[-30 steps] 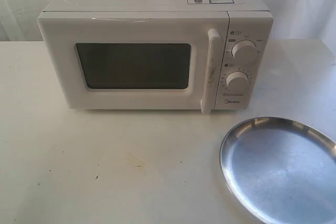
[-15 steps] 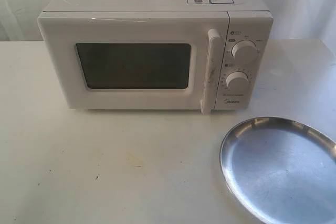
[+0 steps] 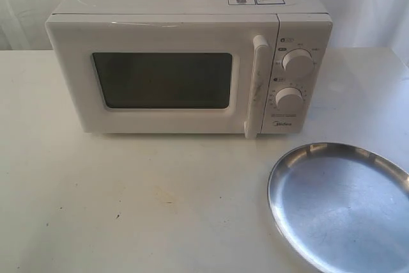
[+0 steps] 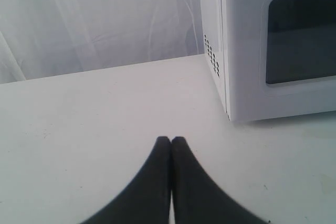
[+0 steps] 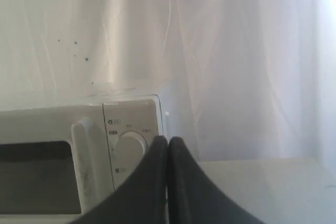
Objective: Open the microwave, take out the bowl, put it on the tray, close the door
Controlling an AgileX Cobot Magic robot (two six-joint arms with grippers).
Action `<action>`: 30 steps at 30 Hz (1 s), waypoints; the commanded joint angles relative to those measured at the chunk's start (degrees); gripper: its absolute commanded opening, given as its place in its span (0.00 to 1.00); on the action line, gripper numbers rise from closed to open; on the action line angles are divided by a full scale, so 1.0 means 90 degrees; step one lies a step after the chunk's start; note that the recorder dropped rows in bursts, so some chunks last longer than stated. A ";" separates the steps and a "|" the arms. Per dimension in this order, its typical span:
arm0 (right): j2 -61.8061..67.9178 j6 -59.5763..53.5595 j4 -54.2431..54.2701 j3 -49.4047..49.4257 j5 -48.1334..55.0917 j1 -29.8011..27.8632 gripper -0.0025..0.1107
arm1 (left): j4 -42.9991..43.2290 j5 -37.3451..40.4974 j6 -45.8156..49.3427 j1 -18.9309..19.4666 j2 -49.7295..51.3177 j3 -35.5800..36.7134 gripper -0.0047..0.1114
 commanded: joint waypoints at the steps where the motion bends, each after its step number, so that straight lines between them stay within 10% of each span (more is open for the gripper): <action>1: -0.0038 0.0370 0.0018 0.0030 -0.0555 -0.0031 0.02 | -0.0049 -0.0024 0.0000 -0.0032 -0.0013 -0.0018 0.04; 18: -0.0038 0.1274 -0.0386 0.0030 -0.1499 -0.0006 0.02 | -0.0049 -0.0024 0.0000 -0.0032 -0.0013 -0.0018 0.04; 30: 0.0713 0.3803 -0.4632 -0.1005 -0.3806 -0.0006 0.02 | -0.0049 -0.0024 0.0000 -0.0032 -0.0013 -0.0018 0.04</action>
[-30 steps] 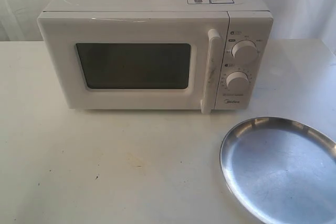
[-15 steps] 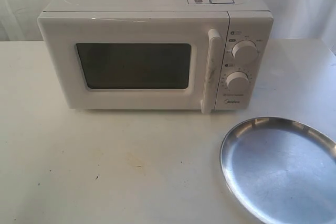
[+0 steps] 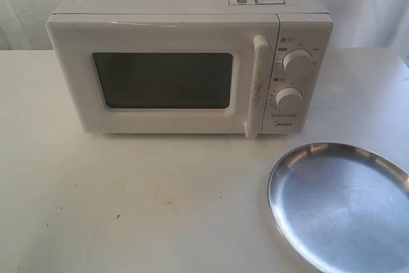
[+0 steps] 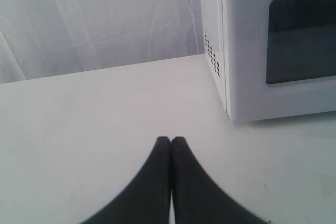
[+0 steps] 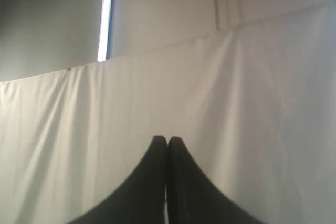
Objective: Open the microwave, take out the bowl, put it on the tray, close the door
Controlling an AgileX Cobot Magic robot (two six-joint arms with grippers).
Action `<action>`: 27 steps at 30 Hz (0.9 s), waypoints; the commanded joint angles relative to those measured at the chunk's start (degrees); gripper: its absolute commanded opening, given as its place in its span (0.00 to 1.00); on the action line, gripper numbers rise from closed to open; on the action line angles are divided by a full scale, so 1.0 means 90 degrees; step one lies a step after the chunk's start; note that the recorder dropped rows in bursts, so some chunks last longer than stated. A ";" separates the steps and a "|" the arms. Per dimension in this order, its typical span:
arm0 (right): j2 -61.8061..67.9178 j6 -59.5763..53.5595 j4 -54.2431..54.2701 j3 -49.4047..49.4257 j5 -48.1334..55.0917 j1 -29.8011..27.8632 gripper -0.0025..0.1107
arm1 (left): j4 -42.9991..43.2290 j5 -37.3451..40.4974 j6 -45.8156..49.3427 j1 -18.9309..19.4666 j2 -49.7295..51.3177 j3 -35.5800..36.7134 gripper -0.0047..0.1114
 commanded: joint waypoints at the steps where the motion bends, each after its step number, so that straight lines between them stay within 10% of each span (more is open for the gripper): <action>1: 0.0775 0.0601 -0.1442 -0.0704 -0.0409 -0.0006 0.02 | -0.0049 -0.0024 0.0000 -0.0032 -0.0013 -0.0018 0.04; 16: 0.5974 -0.0258 -0.2374 -0.1598 -0.0776 -0.0042 0.02 | -0.0049 -0.0024 0.0000 -0.0032 -0.0013 -0.0018 0.04; 27: 0.8757 -0.1799 -0.1602 -0.1367 -0.3323 -0.0902 0.02 | -0.0049 -0.0024 0.0000 -0.0032 -0.0013 -0.0018 0.04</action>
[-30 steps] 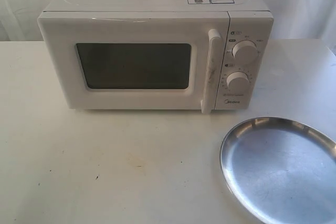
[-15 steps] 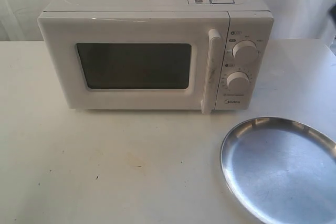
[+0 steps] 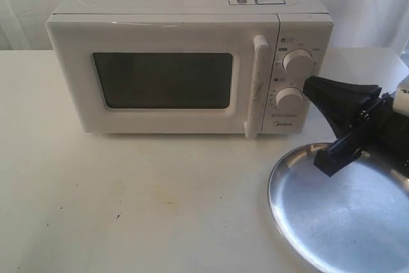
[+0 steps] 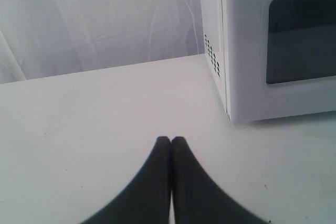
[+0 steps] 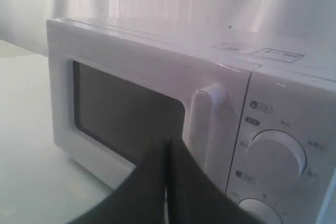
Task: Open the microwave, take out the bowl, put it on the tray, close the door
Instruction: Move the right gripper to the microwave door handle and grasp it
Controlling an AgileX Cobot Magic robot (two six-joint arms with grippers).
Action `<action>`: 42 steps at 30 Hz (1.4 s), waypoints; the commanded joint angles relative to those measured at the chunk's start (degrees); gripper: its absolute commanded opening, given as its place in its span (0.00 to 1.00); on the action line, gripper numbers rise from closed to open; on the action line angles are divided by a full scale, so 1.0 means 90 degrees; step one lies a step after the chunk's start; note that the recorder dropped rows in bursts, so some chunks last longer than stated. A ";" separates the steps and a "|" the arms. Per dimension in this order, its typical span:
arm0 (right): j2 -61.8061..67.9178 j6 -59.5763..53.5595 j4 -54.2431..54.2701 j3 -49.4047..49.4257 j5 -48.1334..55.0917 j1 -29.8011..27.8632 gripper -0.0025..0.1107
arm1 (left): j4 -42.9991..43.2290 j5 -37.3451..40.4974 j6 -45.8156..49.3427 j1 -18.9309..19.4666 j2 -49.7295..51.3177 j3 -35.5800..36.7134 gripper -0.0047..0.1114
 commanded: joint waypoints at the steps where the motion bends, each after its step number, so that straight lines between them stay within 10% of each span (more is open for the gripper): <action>1: 0.1442 -0.0388 0.0063 -0.0102 -0.1032 -0.0345 0.02 | -0.0049 -0.0024 0.0000 -0.0032 -0.0013 -0.0018 0.04; 10: 0.2728 -0.0202 -0.1327 -0.0939 -0.1032 -0.0394 0.02 | -0.0049 -0.0024 0.0000 -0.0032 -0.0013 -0.0018 0.04; 16: 0.2728 0.0556 0.1548 -0.0950 -0.1032 -0.0394 0.02 | -0.0049 -0.0024 0.0000 -0.0032 -0.0013 -0.0018 0.04; 36: 0.2766 0.0666 -0.1591 -0.2589 0.0110 -0.0327 0.02 | -0.0049 -0.0024 0.0000 -0.0032 -0.0013 -0.0018 0.04; 42: 0.2766 0.0681 -0.2211 -0.2662 0.0653 -0.0327 0.33 | -0.0049 -0.0024 0.0000 -0.0032 -0.0013 -0.0018 0.04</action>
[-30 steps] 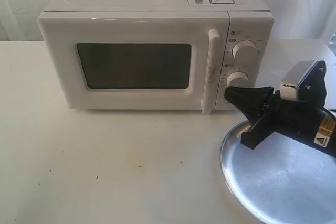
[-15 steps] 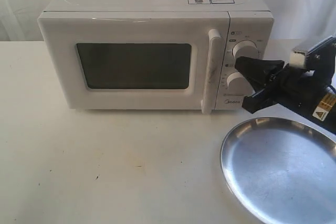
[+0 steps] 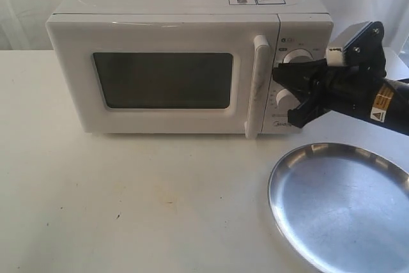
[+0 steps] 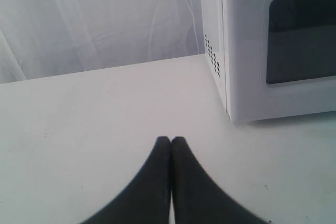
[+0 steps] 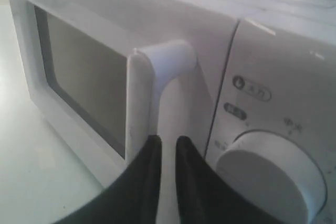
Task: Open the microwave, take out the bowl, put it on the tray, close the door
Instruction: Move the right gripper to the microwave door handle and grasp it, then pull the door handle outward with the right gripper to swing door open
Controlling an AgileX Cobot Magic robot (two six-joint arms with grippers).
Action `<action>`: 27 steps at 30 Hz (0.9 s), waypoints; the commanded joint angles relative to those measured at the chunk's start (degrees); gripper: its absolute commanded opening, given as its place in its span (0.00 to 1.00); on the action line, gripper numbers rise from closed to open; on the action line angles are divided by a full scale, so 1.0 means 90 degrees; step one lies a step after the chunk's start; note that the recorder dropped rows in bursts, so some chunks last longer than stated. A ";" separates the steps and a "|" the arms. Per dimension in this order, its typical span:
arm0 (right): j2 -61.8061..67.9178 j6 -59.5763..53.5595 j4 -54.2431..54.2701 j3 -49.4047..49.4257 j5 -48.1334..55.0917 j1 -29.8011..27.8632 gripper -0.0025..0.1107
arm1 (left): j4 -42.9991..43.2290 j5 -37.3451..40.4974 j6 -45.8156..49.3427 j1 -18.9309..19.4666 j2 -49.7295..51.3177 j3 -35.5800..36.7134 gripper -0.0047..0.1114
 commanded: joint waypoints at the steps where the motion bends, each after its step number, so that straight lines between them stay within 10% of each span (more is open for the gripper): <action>1: 0.0005 0.0091 -0.0507 -0.0041 0.0155 0.0010 0.40 | -0.0049 -0.0024 0.0000 -0.0032 -0.0013 -0.0018 0.04; 4: 0.0005 0.0095 -0.0516 -0.0029 0.0108 0.0010 0.54 | -0.0049 -0.0024 0.0000 -0.0032 -0.0013 -0.0018 0.04; 27: 0.0277 0.0406 -0.0375 -0.0415 0.0857 0.0642 0.50 | -0.0049 -0.0024 0.0000 -0.0032 -0.0013 -0.0018 0.04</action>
